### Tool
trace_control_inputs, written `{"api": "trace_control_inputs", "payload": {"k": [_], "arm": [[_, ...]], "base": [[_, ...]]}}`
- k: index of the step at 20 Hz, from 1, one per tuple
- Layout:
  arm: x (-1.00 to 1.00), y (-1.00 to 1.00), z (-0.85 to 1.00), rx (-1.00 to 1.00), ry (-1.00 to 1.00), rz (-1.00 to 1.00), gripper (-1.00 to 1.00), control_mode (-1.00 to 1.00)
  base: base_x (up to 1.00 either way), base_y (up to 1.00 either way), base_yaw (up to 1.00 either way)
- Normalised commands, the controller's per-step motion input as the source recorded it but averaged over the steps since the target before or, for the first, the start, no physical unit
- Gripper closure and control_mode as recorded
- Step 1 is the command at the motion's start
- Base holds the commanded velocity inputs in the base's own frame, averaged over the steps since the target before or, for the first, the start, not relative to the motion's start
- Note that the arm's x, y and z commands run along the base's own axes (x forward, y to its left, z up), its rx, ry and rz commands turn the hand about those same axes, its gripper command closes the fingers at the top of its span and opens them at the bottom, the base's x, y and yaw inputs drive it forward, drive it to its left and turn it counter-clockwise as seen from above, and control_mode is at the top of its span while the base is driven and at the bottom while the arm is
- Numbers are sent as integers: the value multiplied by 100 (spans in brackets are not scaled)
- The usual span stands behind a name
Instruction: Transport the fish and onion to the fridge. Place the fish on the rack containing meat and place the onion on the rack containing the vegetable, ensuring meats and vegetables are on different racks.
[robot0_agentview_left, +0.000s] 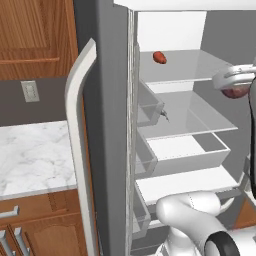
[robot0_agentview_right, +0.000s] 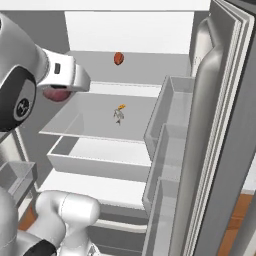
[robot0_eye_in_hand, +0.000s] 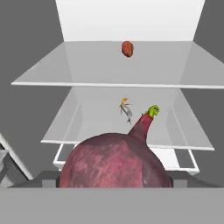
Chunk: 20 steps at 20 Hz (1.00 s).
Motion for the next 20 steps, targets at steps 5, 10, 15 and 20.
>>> {"api": "trace_control_inputs", "payload": {"k": [5, 10, 15, 20], "arm": [[91, -15, 0, 0, -11, 0, 100, -100], [69, -10, 0, 0, -9, 0, 100, -100], [95, -17, -1, 0, 5, 0, 100, -100], [92, -36, -11, 0, 4, 0, 100, -100]], "base": [[0, 0, 0], [0, 0, 0], [0, 0, 0], [0, 0, 0]]}}
